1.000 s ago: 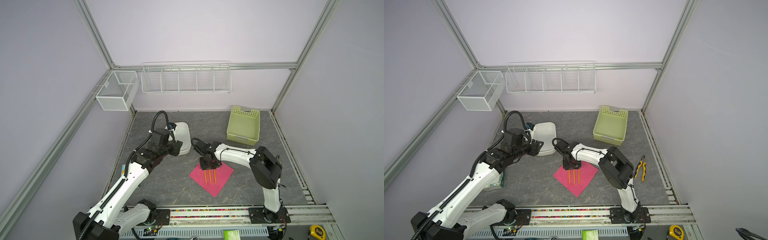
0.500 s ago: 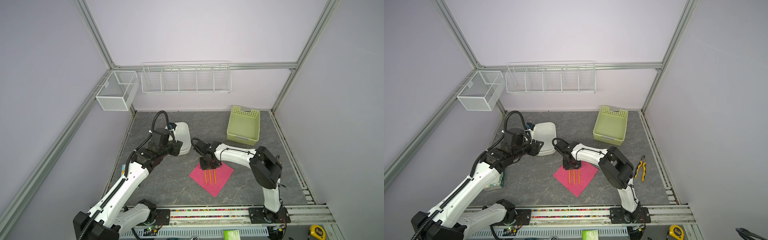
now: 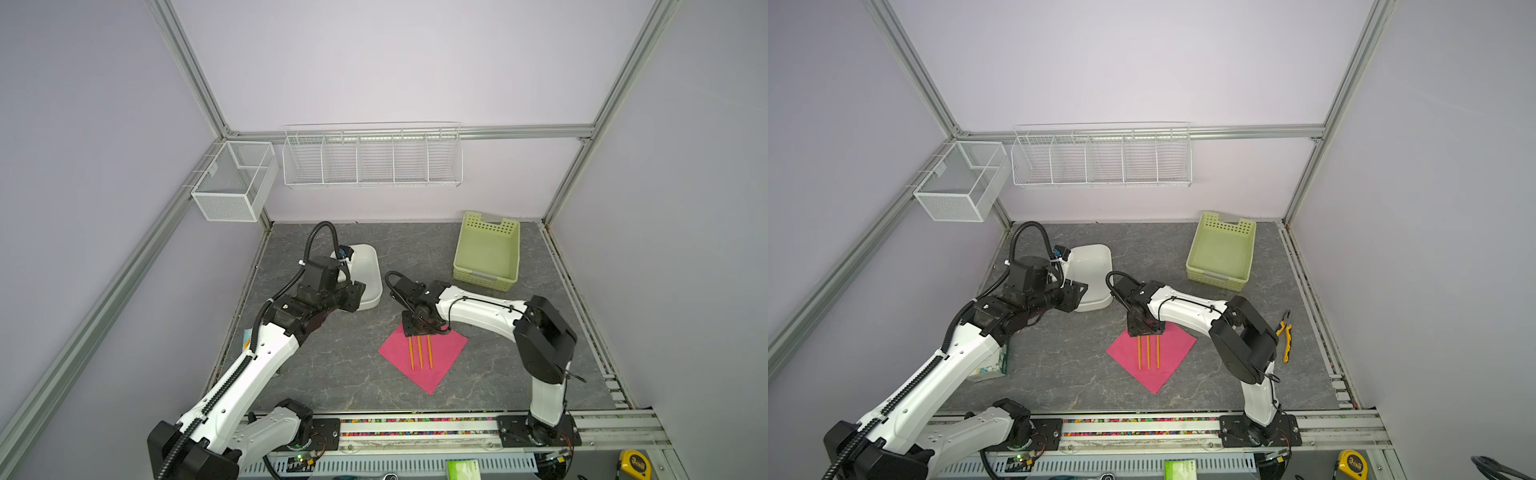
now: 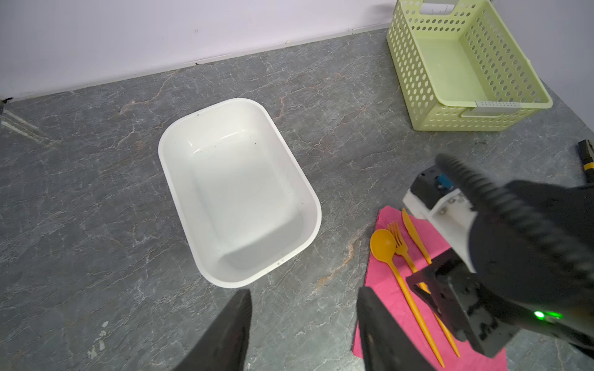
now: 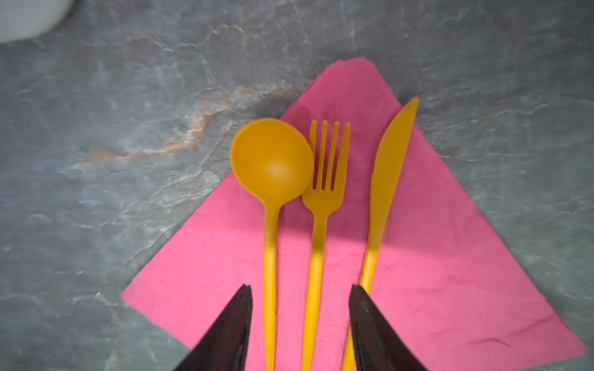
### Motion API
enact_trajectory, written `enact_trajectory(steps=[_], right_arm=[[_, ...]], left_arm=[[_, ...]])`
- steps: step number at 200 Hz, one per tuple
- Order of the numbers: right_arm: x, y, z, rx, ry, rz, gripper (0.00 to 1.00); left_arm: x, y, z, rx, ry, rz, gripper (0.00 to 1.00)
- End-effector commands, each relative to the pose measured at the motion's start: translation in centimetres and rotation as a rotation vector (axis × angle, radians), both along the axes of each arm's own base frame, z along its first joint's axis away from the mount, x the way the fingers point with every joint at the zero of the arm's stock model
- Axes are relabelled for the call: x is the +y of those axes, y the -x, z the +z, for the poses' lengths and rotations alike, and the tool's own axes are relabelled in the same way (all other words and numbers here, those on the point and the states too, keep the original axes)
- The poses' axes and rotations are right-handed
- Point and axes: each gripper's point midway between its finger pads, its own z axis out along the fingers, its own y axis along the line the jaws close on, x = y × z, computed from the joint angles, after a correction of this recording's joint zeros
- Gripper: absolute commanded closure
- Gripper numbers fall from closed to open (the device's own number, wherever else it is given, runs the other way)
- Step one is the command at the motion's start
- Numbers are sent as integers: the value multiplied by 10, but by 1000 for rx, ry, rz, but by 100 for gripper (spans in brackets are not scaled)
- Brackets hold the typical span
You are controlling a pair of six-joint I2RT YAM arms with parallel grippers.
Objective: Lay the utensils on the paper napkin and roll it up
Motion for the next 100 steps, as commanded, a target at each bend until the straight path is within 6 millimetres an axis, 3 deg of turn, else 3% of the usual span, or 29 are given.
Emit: enact_trajectory(steps=[1,58,100], right_arm=[[-6,2,31,-82,-28,101,47],[-9,28,59,-181,-110,486,43],[-14,61,56,-218,-129,817,44]], left_arm=[[4,0,-7,14,-33,-2,46],[-8,-2,-17,61,-1,-28,46],[-25,-2,-18,106,98,-57,46]])
